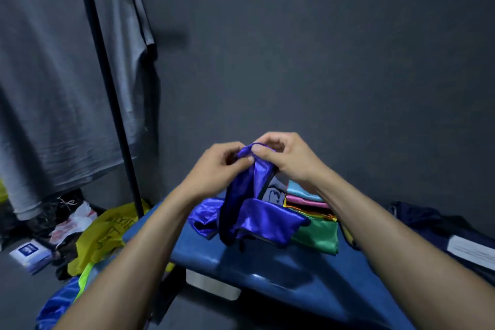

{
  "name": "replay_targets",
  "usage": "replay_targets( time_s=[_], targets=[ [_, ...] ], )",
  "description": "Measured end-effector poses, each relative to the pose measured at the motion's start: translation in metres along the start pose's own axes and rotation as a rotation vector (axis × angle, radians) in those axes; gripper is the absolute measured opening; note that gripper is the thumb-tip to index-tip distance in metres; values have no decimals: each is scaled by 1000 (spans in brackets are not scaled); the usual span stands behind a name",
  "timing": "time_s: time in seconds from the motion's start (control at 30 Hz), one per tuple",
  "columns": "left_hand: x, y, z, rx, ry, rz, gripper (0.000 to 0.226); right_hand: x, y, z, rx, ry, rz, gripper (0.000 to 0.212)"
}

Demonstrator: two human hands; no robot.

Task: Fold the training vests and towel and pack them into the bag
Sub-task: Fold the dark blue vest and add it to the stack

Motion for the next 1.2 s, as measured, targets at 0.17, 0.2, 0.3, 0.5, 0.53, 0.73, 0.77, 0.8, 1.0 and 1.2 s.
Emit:
replay_targets(
  time_s=[0.17, 0.2, 0.3, 0.5, 0.53, 0.73, 0.77, 0.8, 1.0, 1.2],
  targets=[
    [53, -21, 20, 135, 40, 93, 15, -20, -9, -20, 56, 104, -14, 14],
    [62, -23, 23, 148, 49, 93, 14, -16, -4, -27, 31, 149, -9, 12],
    [84, -23, 28, 123, 59, 57, 13, -4, 6, -46, 39, 211, 22, 6],
    [114, -22, 30, 56, 128, -6, 12, -34, -2, -48, 203, 22, 200, 22],
    [117, -20, 29, 41, 138, 3, 13, -45, -7, -43, 259, 1, 215, 18],
    [129, -32, 27, 163, 111, -125, 14, -108, -28, -14, 439, -113, 20, 18],
    [126, -33, 23, 145, 70, -170, 23, -118, -31, -9, 470, -135, -8, 20],
    [121, -33, 16, 122, 21, -197, 33, -128, -35, -3, 504, -151, -42, 22],
    [105, -8, -63, -308, -189, -238, 37, -170, -44, 27, 628, -144, -150, 26],
    [88, 11, -87, -367, -266, -252, 49, -198, -35, 43, 619, -153, -43, 35]
  ],
)
Point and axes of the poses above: each hand's wrist, its own z-axis towards the middle knuckle, its own y-axis out of the palm, x = y × z, the point moved 4 cm from there along z, towards the middle knuckle
